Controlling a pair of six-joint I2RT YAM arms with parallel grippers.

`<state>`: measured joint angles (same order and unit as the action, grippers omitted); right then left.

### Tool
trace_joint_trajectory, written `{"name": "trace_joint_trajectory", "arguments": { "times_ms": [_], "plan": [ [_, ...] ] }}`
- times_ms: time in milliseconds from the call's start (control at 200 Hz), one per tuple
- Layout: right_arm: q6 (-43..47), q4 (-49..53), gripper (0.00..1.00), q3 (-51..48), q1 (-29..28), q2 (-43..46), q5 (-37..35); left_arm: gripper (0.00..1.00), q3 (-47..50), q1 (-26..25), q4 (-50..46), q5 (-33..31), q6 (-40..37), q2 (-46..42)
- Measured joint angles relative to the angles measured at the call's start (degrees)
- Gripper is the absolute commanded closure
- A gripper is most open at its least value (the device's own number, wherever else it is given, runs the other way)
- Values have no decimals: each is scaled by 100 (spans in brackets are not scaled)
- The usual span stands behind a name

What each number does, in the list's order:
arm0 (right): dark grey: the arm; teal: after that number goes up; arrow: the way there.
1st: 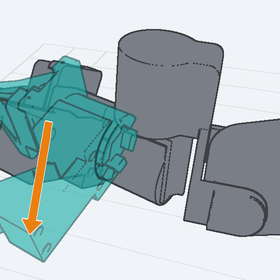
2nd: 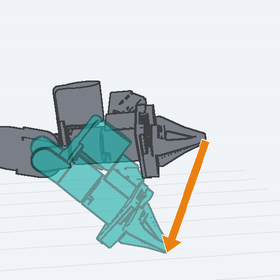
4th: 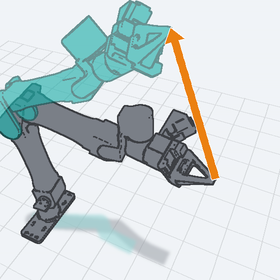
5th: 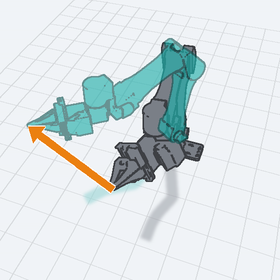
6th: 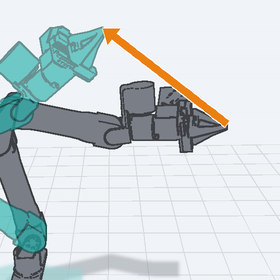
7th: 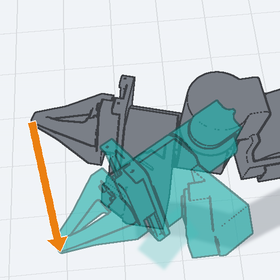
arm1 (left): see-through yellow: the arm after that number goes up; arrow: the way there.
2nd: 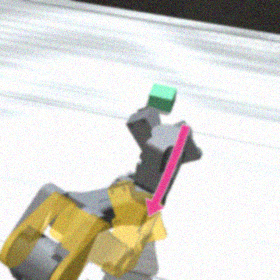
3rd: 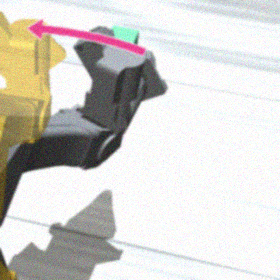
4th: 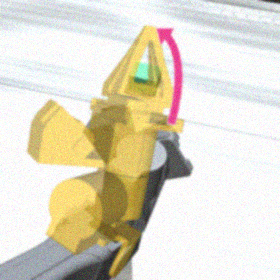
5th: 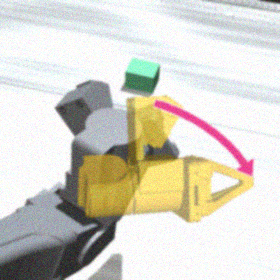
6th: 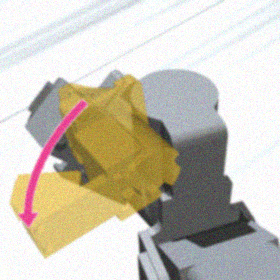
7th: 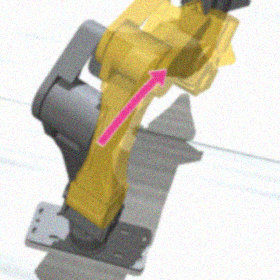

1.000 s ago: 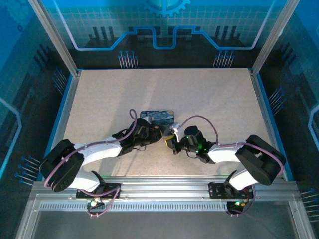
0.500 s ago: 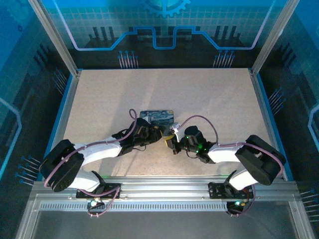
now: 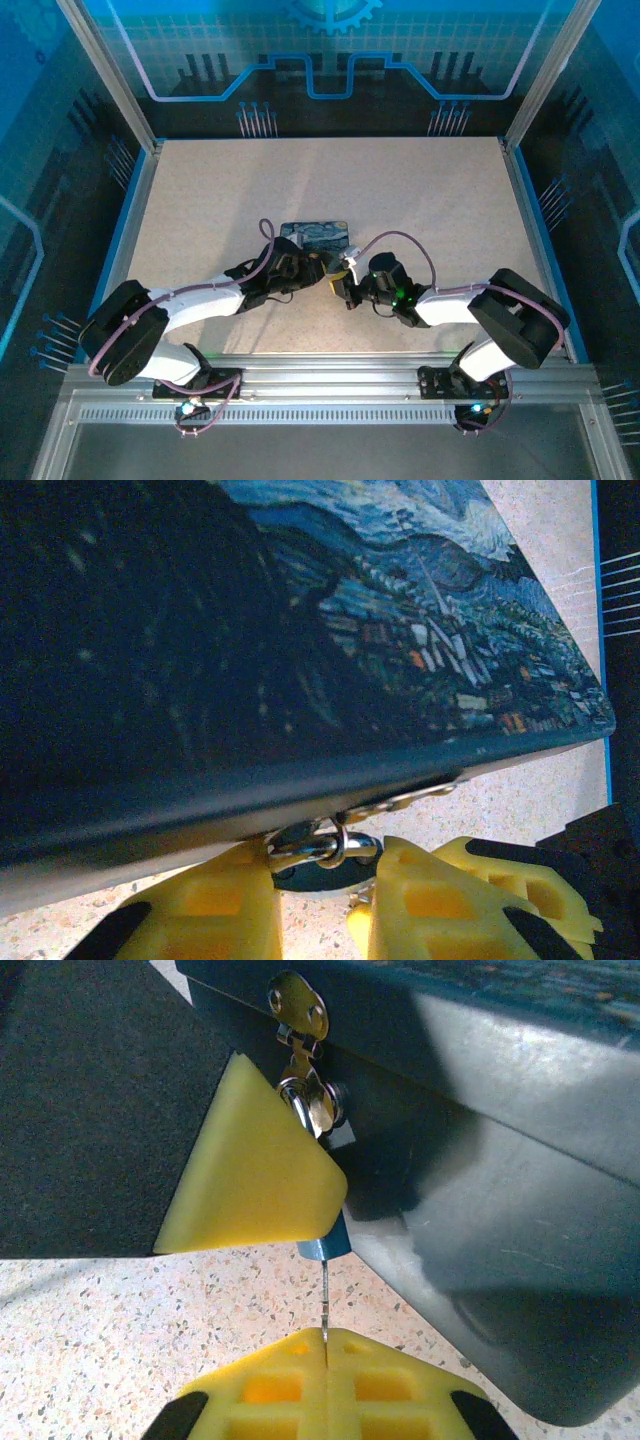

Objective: Unlock a padlock with a key

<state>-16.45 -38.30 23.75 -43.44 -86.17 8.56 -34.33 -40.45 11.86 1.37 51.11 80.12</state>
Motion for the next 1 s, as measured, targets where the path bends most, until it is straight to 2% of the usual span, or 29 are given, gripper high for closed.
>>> {"name": "trace_joint_trajectory", "arguments": {
  "times_ms": [735,1000],
  "plan": [
    [55,-372,99,-2,7,-170,-81,80,0,55,39,-7,2,-26],
    [116,-501,99,-2,192,-221,138,80,0,59,42,-24,2,-26]
  ]
}}
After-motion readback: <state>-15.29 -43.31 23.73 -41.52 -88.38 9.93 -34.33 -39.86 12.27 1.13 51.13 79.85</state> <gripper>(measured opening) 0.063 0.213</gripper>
